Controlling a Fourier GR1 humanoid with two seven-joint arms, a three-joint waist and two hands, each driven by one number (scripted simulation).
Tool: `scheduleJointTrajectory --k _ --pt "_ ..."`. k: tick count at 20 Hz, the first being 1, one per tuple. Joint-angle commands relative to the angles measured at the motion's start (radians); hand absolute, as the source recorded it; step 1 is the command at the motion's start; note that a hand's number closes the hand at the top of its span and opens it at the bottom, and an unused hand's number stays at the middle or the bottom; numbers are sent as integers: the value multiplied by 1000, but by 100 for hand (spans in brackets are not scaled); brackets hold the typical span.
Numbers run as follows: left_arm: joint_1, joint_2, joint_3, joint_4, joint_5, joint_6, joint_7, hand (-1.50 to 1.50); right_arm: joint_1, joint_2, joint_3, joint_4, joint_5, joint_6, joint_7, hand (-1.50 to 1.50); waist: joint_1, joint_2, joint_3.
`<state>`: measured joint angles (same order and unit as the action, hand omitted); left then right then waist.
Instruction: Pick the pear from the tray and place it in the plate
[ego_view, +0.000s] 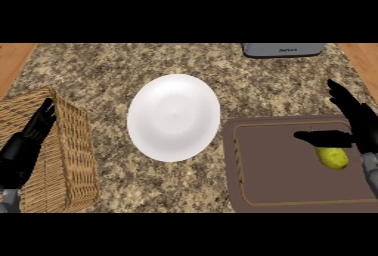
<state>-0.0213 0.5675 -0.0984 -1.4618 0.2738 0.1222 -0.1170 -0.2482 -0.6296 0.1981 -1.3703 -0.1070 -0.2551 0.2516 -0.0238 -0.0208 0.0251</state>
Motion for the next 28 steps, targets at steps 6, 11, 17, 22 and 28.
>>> scheduleJointTrajectory --k 6,11,17,22,28 --pt "-23 -112 -68 23 20 16 33 0 -34 -247 102 -82 21 302 296 -150 4 23 -30" --pt "-25 -121 -79 28 0 36 43 0 -43 -261 115 -123 -48 414 438 -150 11 23 -27" --pt "-4 -124 -77 34 6 7 -9 0 -67 -283 104 -48 -54 494 498 -150 28 24 -26" --pt "-27 -112 -52 111 11 -24 -65 0 -84 -279 161 -52 -21 558 570 -150 30 29 -28" --pt "-22 -138 -83 66 8 5 -18 0 -65 -212 181 -3 7 561 555 -150 29 26 -26"
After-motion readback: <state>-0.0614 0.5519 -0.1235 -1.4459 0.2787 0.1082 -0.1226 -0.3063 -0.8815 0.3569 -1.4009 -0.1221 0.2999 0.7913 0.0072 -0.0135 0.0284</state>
